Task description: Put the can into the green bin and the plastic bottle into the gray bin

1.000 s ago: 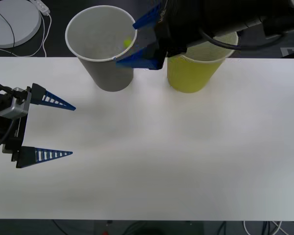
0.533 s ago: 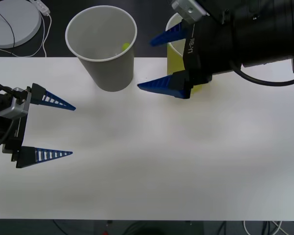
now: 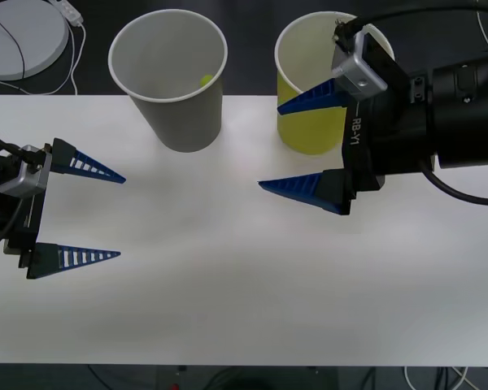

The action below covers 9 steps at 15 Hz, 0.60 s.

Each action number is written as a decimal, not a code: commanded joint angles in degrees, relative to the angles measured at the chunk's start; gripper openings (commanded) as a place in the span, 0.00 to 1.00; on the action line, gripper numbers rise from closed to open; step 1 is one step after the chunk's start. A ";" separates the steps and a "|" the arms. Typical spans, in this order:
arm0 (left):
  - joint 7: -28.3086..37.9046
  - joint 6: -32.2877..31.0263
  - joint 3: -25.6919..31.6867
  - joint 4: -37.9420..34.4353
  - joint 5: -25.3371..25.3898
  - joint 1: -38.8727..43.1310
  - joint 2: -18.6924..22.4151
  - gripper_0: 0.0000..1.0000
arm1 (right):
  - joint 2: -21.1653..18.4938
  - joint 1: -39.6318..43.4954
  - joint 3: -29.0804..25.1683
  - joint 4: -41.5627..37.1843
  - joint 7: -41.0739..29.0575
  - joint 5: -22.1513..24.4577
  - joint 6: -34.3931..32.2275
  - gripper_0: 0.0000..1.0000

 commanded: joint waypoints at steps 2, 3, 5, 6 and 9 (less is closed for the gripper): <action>0.00 0.00 0.00 0.00 0.00 0.00 0.00 1.00 | -0.10 5.82 -2.89 -2.05 3.40 0.12 0.00 1.00; 0.00 0.00 0.00 0.00 0.00 0.00 0.00 1.00 | -0.10 7.32 -3.42 -2.05 5.77 -0.23 0.00 1.00; 0.00 0.00 0.00 0.00 0.00 0.00 0.00 1.00 | -0.10 10.13 -4.82 -1.96 9.64 -1.81 0.00 1.00; 0.00 0.00 0.00 0.00 0.00 0.00 0.00 1.00 | -0.10 11.80 -5.53 -1.96 11.66 -2.69 0.00 1.00; 0.00 0.00 0.00 0.00 0.00 0.00 0.00 1.00 | -0.19 15.93 -7.55 -1.88 17.73 -5.33 0.00 1.00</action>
